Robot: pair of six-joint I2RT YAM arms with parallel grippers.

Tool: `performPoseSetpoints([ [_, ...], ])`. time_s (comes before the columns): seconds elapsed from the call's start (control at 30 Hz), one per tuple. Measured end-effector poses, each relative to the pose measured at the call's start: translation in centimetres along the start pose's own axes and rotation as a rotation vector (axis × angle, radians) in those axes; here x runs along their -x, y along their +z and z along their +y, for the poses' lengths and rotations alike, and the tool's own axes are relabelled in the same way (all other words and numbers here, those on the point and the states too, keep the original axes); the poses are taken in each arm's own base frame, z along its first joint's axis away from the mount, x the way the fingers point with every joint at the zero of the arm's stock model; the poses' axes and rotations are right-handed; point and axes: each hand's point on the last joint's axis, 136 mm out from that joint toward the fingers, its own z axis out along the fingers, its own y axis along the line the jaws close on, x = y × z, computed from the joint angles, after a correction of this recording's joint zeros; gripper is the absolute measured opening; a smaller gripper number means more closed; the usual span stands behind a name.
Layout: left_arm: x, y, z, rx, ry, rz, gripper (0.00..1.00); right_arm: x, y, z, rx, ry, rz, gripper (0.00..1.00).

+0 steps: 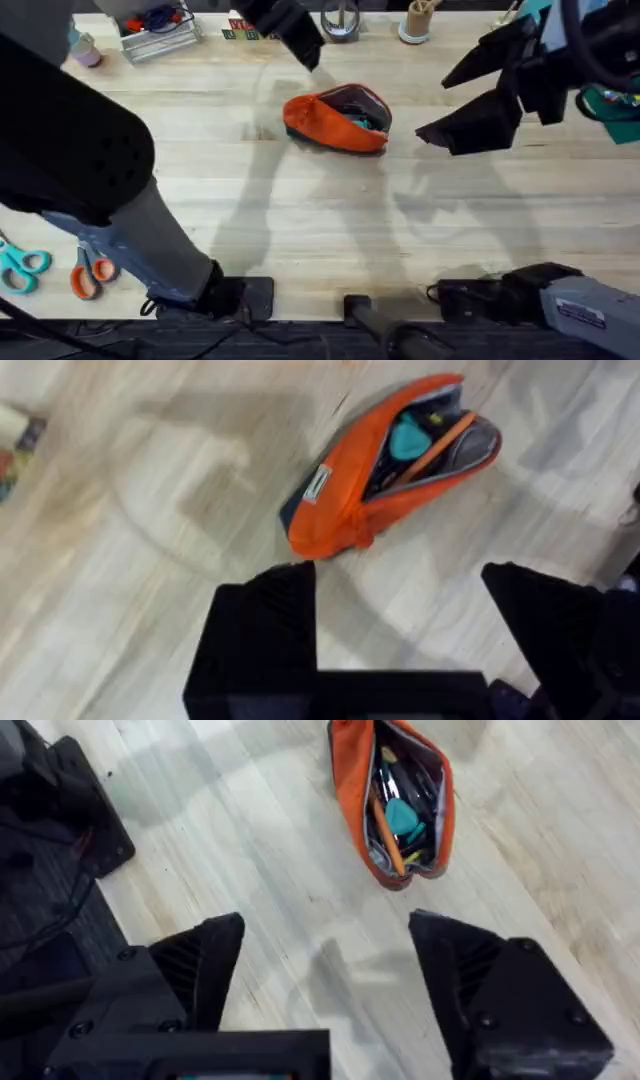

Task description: Unzip the bag, pick up the pens from the table one at a time and place them inside, then zip the bag closed.

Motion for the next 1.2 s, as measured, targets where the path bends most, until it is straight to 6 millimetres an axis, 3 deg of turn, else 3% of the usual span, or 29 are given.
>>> performPoseSetpoints([
  [0.2, -1.4, -0.8, 1.6, 0.013, -0.062, -0.001, 0.999, 0.0, 0.0, 0.0, 0.0, 0.0, 0.0, 0.997],
  [0.4, -3.6, -0.6, 1.3, 0.001, -0.102, 0.016, 0.999, 0.0, 0.0, 0.0, 0.0, 0.0, 0.0, 0.998],
  [0.57, -6.2, -0.7, 1.3, 0.023, -0.144, 0.003, 0.998, 0.0, 0.0, 0.0, 0.0, 0.0, 0.0, 0.997],
  [0.83, -11.0, -2.9, 2.4, 0.084, -0.308, -0.047, 0.997, -0.2, 0.6, -0.3, 0.011, 0.013, 0.017, 0.998],
  [1.0, -13.6, -1.5, 2.4, 0.018, -0.404, -0.051, 0.997, -0.2, 1.0, -0.6, 0.018, 0.02, 0.027, 0.997],
  [1.2, -13.8, 0.3, 1.7, -0.054, -0.335, -0.09, 0.995, -0.2, 1.0, -0.6, 0.018, 0.02, 0.027, 0.997],
])
